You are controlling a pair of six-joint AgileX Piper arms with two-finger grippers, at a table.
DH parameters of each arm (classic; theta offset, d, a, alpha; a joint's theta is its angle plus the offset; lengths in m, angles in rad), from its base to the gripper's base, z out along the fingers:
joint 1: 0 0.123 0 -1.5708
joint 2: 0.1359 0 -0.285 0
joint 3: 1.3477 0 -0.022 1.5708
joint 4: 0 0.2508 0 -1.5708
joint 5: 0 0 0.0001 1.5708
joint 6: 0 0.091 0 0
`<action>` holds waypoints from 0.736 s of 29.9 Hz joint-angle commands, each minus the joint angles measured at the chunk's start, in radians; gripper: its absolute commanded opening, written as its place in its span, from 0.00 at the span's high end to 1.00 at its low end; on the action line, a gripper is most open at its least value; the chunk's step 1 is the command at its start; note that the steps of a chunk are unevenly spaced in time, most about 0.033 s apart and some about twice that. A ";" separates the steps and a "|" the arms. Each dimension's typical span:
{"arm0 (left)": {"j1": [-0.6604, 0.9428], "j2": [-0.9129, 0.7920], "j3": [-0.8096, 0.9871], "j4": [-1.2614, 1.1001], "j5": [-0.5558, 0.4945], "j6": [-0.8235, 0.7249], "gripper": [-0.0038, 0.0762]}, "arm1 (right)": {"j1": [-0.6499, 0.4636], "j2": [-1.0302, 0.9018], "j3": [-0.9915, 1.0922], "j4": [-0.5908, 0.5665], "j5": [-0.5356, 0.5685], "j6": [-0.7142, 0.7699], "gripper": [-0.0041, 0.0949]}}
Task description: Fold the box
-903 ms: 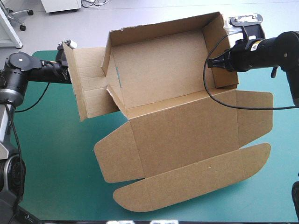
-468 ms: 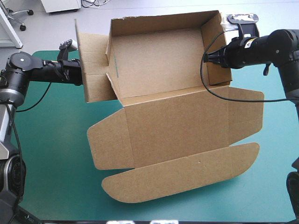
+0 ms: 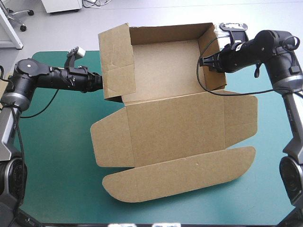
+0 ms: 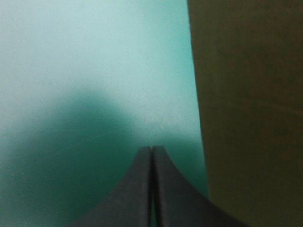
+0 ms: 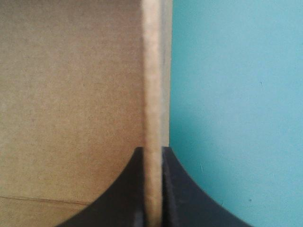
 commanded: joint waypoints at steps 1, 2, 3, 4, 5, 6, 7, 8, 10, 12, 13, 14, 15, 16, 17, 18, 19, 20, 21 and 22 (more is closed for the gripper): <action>-0.006 -0.055 0.010 -0.120 0.057 0.036 0.97 | -0.002 -0.030 -0.033 0.037 -0.063 0.008 0.98; -0.006 -0.062 0.011 -0.120 0.056 0.043 0.97 | -0.002 -0.025 -0.033 0.035 -0.063 0.005 0.98; -0.006 -0.067 0.011 -0.118 0.049 0.050 0.97 | -0.002 -0.020 -0.033 0.035 -0.063 0.005 0.98; -0.006 -0.074 0.011 -0.116 0.048 0.055 0.97 | -0.002 -0.012 -0.033 0.035 -0.063 0.005 0.98; -0.006 -0.077 0.011 -0.112 0.045 0.055 0.97 | -0.002 -0.010 -0.033 0.037 -0.063 0.005 0.98; -0.006 -0.082 0.011 -0.112 0.042 0.055 0.97 | -0.002 -0.001 -0.031 0.037 -0.063 0.005 0.98; -0.006 -0.082 0.011 -0.112 0.038 0.055 0.97 | -0.002 0.001 -0.031 0.039 -0.063 0.005 0.98; -0.006 -0.082 0.011 -0.110 0.031 0.055 0.97 | -0.002 0.008 -0.031 0.041 -0.063 0.005 0.98; -0.006 -0.082 0.011 -0.105 0.018 0.055 0.97 | -0.002 0.016 -0.031 0.041 -0.063 0.005 0.98; -0.006 -0.082 0.011 -0.107 0.011 0.055 0.97 | -0.002 0.025 -0.031 0.041 -0.065 0.005 0.98; -0.006 -0.082 0.011 -0.114 0.011 0.055 0.97 | -0.002 0.027 -0.031 0.041 -0.063 0.005 0.98; -0.006 -0.082 0.011 -0.119 0.011 0.055 0.97 | -0.002 0.030 -0.031 0.041 -0.061 0.005 0.98; -0.006 -0.082 0.011 -0.125 0.011 0.055 0.97 | -0.002 0.034 -0.031 0.041 -0.059 0.005 0.98; -0.006 -0.082 0.011 -0.128 0.004 0.055 0.97 | -0.002 0.034 -0.031 0.051 -0.059 0.005 0.98; -0.006 -0.082 0.011 -0.130 0.004 0.055 0.97 | -0.002 0.036 -0.031 0.060 -0.059 0.005 0.98; -0.006 -0.082 0.011 -0.135 0.002 0.055 0.97 | -0.002 0.038 -0.031 0.069 -0.059 0.005 0.98; -0.006 -0.082 0.011 -0.144 0.002 0.055 0.97 | -0.002 0.040 -0.031 0.076 -0.059 0.005 0.98; -0.006 -0.082 0.011 -0.151 0.002 0.055 0.97 | -0.002 0.042 -0.031 0.078 -0.059 0.005 0.98; -0.006 -0.082 0.011 -0.153 0.002 0.057 0.97 | 0.002 0.046 -0.031 0.078 -0.059 0.005 0.98; -0.006 -0.082 0.011 -0.161 0.002 0.057 0.97 | 0.007 0.049 -0.031 0.080 -0.059 0.005 0.98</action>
